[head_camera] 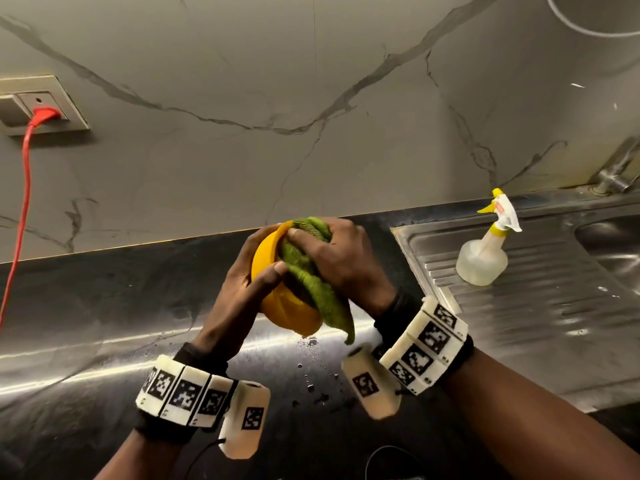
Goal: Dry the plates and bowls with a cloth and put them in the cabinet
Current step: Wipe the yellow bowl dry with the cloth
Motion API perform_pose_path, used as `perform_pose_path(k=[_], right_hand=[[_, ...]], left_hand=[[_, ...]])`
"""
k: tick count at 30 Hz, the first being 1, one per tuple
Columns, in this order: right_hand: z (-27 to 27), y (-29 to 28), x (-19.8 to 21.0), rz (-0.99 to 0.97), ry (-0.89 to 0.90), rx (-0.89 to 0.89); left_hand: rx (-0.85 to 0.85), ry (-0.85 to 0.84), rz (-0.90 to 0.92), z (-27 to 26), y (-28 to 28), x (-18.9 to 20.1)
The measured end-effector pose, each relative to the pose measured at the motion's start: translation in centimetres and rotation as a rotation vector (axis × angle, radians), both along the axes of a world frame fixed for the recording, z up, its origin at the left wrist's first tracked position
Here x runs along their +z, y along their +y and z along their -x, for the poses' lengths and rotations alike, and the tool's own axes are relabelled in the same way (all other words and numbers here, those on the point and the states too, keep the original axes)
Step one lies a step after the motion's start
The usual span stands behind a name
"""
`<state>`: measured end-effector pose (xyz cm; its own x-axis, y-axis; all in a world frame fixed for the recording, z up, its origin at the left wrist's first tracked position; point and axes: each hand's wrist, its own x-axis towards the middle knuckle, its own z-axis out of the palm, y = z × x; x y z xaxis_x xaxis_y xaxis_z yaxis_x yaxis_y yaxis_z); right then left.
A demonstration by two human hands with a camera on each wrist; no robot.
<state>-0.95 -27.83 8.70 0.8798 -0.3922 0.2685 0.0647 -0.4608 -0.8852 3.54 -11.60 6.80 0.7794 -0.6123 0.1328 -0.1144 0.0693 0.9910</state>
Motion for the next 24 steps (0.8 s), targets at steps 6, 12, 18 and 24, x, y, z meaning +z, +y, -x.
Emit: perform_pose_path(k=[6,12,18,24], right_hand=[[0.1,-1.0,1.5,0.555,-0.123,0.063],[0.5,-1.9,0.9,1.06,-0.123,0.133],[1.5,-1.9,-1.5,1.125,-0.116,0.174],[2.9,-1.6,-4.5,0.799,-0.065,0.258]], left_hand=[[0.024,0.025,-0.08,-0.8,0.2,1.7],[-0.046,-0.044,-0.112,-1.3,0.7,2.9],[-0.074,-0.089,-0.099,-1.7,0.9,3.2],[-0.018,-0.108,-0.047,-2.0,0.7,2.4]])
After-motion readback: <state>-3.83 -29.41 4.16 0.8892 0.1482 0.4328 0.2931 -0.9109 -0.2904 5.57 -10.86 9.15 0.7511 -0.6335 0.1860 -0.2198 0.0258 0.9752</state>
